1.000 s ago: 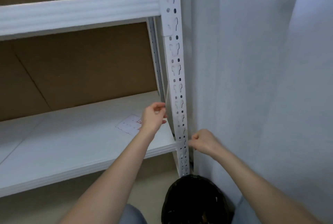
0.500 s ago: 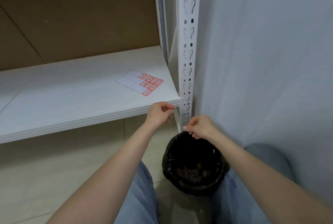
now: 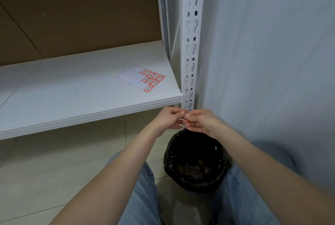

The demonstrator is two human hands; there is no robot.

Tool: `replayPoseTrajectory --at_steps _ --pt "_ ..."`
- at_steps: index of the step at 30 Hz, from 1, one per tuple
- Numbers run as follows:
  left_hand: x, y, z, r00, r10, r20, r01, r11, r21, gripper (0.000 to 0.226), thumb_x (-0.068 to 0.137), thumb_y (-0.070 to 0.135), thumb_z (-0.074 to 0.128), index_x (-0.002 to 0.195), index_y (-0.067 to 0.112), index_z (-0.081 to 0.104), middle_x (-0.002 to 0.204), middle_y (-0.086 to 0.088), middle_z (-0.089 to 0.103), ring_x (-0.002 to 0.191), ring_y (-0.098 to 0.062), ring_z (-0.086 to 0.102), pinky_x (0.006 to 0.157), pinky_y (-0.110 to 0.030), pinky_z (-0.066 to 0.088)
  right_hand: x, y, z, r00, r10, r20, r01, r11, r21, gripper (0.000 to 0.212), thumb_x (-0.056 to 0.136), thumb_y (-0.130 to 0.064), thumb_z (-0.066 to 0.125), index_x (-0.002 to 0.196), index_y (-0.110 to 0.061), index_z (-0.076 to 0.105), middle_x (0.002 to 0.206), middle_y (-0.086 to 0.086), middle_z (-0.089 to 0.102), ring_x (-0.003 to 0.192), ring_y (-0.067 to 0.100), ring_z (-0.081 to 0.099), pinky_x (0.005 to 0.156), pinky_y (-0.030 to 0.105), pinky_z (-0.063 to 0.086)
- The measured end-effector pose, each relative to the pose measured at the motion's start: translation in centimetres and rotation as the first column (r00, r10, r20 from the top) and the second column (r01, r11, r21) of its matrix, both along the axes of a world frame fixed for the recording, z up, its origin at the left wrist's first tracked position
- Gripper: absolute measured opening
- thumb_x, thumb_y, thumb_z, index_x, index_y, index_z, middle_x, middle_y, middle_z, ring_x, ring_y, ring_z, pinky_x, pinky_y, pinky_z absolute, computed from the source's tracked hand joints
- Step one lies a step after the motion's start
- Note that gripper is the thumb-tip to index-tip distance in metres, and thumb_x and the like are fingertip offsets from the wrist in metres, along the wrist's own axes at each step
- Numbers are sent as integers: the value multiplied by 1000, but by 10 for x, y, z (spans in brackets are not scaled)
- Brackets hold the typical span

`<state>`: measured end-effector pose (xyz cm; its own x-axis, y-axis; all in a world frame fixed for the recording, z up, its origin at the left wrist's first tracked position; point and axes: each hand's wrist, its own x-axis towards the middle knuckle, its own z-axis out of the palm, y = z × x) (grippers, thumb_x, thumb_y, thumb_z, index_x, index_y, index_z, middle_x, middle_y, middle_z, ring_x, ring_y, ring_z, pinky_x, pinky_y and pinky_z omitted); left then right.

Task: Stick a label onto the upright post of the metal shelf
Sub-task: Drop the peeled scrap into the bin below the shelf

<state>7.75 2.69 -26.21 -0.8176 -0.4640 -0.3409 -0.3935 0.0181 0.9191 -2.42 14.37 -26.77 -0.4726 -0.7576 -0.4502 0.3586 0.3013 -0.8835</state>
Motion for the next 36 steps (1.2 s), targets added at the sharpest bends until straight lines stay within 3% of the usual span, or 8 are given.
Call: replayPoseTrajectory --at_steps 7,16,20,23,25,27,33,36 --pt "-12 6 3 995 98 -32 -103 970 -220 15 87 8 64 99 4 73 87 -17 72 73 -20 70 71 -28 60 -7 1 5 997 8 76 -4 998 -60 16 93 0 52 89 -4 67 69 5 73 61 10 70 63 22 59" --pt "-20 7 24 963 264 -53 -258 848 -462 12 78 15 75 71 7 70 57 -4 65 44 -6 61 56 -21 57 -14 2 17 971 -117 -210 123 992 15 14 83 -12 69 70 -8 66 57 5 63 43 8 57 46 18 49" --pt "-22 13 30 986 116 118 -50 888 -457 36 95 33 53 69 12 68 54 0 65 55 -15 66 72 -35 59 -23 1 21 882 -139 -450 200 976 91 39 85 -32 66 52 -14 57 34 -10 48 38 7 40 42 20 31" --pt "-26 16 33 981 97 166 2 858 -514 42 99 34 40 70 16 66 52 3 63 64 -18 65 83 -37 55 -24 -4 26 880 -110 -462 156 986 61 32 92 -27 56 63 -15 59 50 -5 55 47 12 44 47 23 33" --pt "-30 15 42 986 150 76 -91 856 -510 24 98 18 41 100 16 64 66 0 64 74 -19 65 84 -40 54 -25 -7 36 853 -106 -511 144 989 34 7 90 -24 59 91 -18 61 75 -3 56 63 16 51 59 27 43" --pt "-36 11 60 975 209 -79 -219 832 -510 27 96 11 43 118 16 58 86 0 63 86 -20 65 84 -42 55 -30 -12 53 813 -205 -544 209 976 -54 29 86 -30 64 111 -17 59 87 -5 56 81 18 55 78 36 50" --pt "-63 -12 152 781 296 -551 -575 684 -448 31 92 22 55 123 20 53 106 3 58 93 -11 56 85 -32 50 -53 -40 154 695 -565 -444 373 812 -450 23 83 -39 65 96 -21 69 95 -3 70 91 14 64 88 41 54" --pt "-75 -17 196 710 272 -649 -630 657 -414 42 92 21 58 133 16 48 121 0 54 104 -10 55 88 -21 42 -64 -55 203 677 -620 -397 370 753 -544 24 80 -38 69 94 -19 70 94 -2 71 87 14 64 89 38 54"
